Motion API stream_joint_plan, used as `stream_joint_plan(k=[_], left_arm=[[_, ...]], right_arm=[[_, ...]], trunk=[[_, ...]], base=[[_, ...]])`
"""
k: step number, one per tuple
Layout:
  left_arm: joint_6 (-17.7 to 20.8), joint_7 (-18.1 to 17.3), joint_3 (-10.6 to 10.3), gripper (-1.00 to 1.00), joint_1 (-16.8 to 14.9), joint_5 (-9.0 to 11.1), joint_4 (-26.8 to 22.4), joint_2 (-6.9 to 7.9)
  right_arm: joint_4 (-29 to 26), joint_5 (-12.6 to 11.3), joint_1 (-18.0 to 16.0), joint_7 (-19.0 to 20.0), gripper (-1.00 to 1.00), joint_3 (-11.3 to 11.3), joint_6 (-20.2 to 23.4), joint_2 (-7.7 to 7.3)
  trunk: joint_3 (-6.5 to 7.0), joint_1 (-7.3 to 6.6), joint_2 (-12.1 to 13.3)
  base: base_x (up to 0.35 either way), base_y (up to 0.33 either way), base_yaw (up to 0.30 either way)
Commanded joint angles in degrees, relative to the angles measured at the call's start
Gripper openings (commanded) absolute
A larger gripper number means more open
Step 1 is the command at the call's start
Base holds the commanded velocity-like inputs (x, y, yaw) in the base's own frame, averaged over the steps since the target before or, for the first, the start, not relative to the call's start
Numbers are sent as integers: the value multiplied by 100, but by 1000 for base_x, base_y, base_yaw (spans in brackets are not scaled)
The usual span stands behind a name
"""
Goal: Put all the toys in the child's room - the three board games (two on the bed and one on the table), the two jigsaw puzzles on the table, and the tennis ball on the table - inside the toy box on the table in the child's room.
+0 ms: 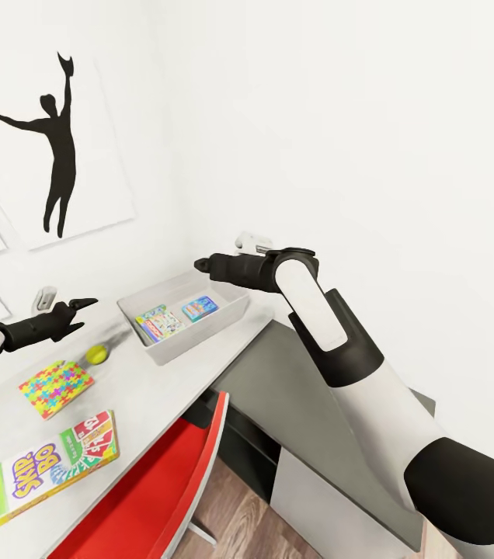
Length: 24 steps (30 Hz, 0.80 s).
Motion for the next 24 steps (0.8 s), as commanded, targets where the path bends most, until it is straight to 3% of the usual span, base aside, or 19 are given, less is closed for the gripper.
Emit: stream_joint_plan(k=[1,17,24], left_arm=[[33,-14,21,100,-7,-6,3,-4],[33,-14,27,100,-7,-6,3,0],[33,-14,27,100,-7,-6,3,0]], right_arm=[[-5,-54,-8,-60,100,3,5,1],[-4,-54,-8,-60,100,4,14,1],[-7,-54,-8,-60,100,3,10,1]], trunk=[[-12,4,-12],[-12,4,-12],[-12,4,-12]], base=[[0,0,0],[-2,0,0],[-146,54,0]])
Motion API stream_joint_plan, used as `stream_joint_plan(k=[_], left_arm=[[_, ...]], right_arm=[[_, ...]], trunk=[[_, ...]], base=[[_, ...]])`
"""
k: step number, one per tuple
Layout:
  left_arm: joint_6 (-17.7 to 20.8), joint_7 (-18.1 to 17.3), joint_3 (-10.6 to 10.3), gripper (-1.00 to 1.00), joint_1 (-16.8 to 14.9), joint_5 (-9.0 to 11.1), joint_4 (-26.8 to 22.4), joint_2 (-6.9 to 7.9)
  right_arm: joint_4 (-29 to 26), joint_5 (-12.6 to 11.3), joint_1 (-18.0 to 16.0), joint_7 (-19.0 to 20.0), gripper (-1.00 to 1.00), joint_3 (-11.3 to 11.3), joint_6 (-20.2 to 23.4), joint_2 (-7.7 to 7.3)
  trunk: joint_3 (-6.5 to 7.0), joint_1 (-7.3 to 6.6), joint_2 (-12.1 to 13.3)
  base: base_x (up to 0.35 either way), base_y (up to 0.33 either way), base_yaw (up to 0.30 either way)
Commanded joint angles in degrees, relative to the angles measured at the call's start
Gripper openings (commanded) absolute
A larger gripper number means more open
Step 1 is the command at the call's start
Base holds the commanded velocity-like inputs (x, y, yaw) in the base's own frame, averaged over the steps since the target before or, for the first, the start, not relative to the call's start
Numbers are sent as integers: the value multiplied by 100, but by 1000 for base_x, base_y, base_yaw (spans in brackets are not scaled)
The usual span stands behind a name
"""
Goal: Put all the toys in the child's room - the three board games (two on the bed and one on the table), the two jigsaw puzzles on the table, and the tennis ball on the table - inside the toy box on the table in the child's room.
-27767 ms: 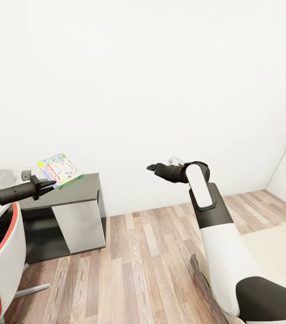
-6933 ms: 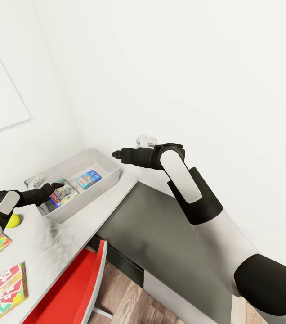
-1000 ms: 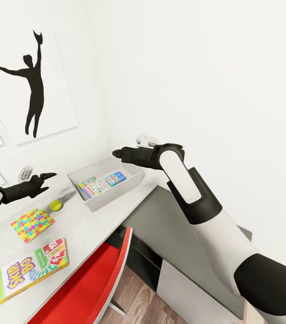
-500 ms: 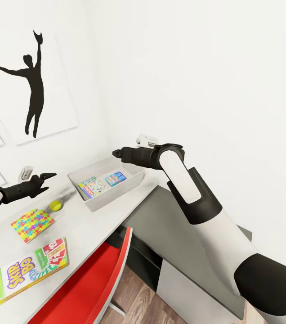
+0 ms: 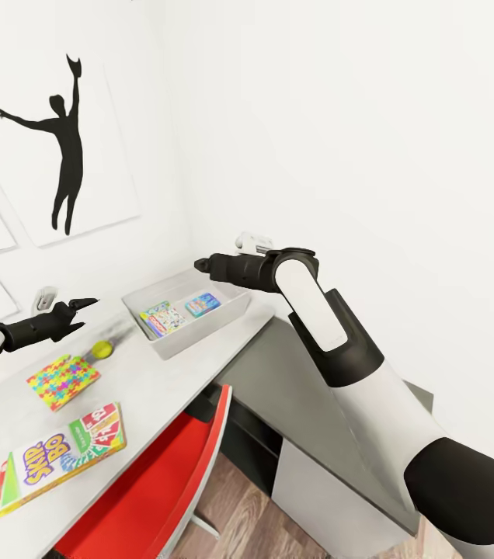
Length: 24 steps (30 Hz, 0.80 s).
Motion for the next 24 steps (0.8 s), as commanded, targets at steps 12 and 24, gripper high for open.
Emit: stream_joint_plan(k=[12,24], left_arm=[[33,-14,22,100,-7,-6,5,-1],[24,-14,22,100,-7,-5,3,-7]], right_arm=[[-1,-54,-8,-62,100,11,-9,1],[0,-54,-8,-61,100,11,-9,1]], trunk=[[-12,2,-12],[-12,2,-12]], base=[[-129,66,41],[-195,62,267]])
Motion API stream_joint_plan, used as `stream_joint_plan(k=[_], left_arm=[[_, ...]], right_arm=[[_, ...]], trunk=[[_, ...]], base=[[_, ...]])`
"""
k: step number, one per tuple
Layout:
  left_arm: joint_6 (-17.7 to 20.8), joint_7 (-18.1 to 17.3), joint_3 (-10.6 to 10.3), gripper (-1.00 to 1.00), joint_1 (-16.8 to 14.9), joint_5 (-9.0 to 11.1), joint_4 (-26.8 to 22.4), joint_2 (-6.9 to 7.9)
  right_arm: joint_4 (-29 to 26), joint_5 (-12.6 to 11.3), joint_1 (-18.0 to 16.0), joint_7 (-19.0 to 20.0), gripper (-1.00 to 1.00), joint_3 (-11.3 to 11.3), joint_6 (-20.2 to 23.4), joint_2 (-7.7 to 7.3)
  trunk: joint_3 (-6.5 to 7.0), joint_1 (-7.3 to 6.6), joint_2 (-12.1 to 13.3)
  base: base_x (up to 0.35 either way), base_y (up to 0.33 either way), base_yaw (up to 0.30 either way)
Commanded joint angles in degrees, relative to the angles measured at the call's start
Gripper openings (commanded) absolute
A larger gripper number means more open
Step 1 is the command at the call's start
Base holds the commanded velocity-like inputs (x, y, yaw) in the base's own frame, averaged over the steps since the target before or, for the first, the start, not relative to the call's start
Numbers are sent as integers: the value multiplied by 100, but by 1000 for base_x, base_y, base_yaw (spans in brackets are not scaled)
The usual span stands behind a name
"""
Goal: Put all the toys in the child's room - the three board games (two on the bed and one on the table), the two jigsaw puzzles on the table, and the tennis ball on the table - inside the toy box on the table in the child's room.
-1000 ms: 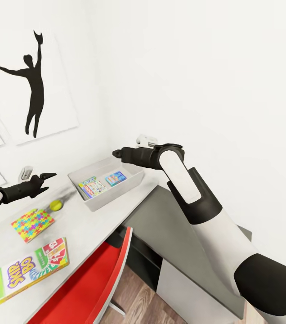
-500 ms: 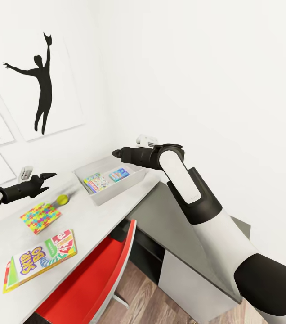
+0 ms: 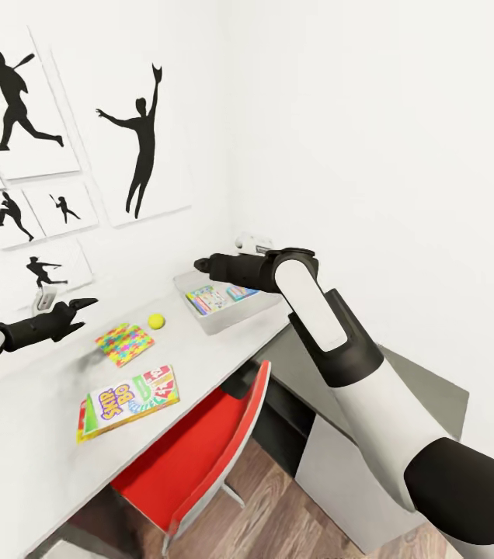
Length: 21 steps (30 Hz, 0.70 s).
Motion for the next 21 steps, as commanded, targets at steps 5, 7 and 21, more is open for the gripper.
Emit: stream_joint_plan(k=[5,7,21], left_arm=[[28,-13,17,100,-7,-5,3,-4],[26,-13,15,100,-7,-5,3,-5],[22,-9,13,100,-7,-6,3,-22]], right_arm=[[-4,-55,-7,-62,100,-3,4,0],[-4,-55,-7,-64,100,0,3,0],[-4,-56,-7,-59,100,-6,-3,0]], trunk=[[-12,1,-12],[-12,1,-12],[84,1,-12]], base=[[-115,25,288],[-31,7,288],[-5,1,101]])
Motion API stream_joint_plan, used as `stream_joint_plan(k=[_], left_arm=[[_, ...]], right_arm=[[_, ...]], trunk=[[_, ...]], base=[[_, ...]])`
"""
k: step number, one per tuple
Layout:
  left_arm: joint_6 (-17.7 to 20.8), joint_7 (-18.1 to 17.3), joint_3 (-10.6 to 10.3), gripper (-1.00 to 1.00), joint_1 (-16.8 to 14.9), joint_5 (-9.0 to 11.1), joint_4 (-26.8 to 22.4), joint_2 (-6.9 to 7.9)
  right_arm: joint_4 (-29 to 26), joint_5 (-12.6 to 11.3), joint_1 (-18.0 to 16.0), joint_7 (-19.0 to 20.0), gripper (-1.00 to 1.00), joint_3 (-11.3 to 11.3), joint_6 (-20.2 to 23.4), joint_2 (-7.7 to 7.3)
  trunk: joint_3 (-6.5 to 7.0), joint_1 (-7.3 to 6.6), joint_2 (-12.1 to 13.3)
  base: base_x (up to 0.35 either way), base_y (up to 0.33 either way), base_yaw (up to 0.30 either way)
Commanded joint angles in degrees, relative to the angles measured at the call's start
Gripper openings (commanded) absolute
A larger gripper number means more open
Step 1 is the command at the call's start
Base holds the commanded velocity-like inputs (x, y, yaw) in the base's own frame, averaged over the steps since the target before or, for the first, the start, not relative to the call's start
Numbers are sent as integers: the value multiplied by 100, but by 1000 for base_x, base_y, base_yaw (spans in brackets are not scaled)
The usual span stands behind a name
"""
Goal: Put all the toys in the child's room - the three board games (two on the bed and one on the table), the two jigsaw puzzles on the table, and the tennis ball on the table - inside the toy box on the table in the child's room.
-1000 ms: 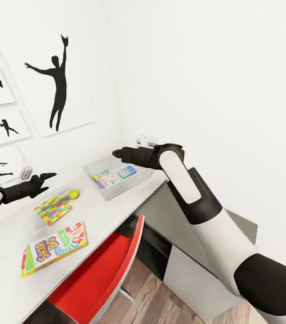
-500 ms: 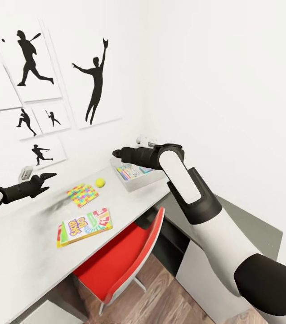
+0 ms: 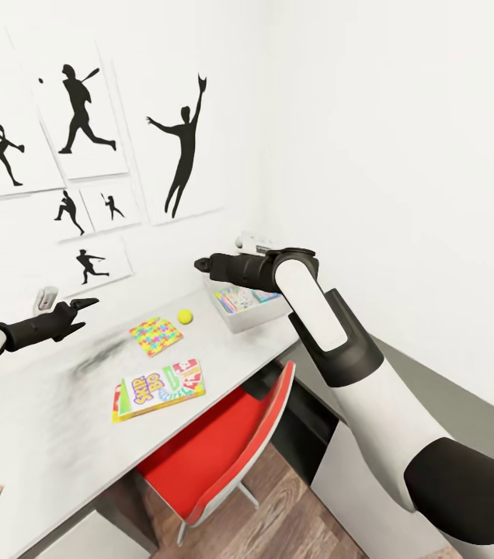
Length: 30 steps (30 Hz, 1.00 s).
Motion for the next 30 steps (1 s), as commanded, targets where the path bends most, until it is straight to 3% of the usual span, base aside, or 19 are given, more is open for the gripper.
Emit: stream_joint_plan(k=[1,30], left_arm=[[34,-13,22,100,-5,-6,3,-2],[20,-17,22,100,1,-13,3,-2]], right_arm=[[-4,-54,-8,-62,100,2,5,1],[-7,-53,-7,-60,100,2,-4,1]], trunk=[[-3,4,-12],[274,4,-12]], base=[[0,0,6],[0,0,0]])
